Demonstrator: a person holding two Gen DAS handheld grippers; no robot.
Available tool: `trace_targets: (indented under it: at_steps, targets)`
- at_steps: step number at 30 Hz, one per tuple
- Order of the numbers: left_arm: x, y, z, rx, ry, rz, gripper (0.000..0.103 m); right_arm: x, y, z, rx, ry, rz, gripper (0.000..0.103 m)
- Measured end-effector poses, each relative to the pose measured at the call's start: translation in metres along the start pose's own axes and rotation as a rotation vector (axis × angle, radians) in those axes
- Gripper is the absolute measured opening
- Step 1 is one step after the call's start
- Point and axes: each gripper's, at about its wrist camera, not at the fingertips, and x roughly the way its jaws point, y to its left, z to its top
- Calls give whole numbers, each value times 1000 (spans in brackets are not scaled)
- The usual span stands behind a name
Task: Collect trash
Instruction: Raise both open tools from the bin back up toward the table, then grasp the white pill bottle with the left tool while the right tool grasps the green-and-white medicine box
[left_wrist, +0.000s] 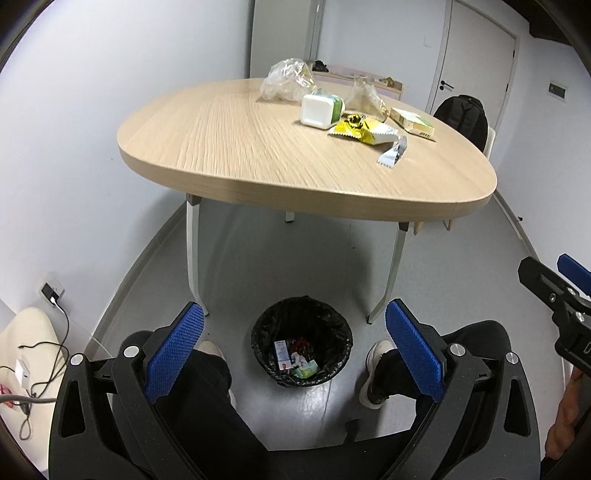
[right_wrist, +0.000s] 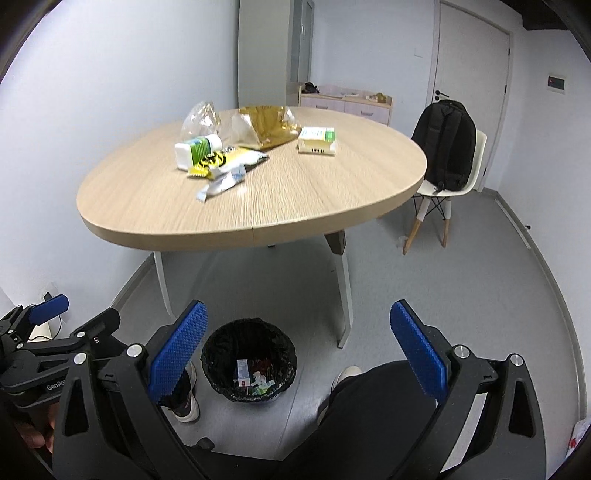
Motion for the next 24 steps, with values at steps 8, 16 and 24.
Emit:
trace_targets:
  at_steps: [8, 16, 24]
  targets:
    - [4, -2, 19, -2, -8, -3, 97, 5, -5, 15, 14, -3, 2, 95]
    - [26, -4, 55, -6, 3, -19, 97, 29, -5, 46, 8, 4, 12, 95]
    - [42, 2, 92, -15, -22, -8, 97, 53, -7, 76, 10, -6, 10, 95]
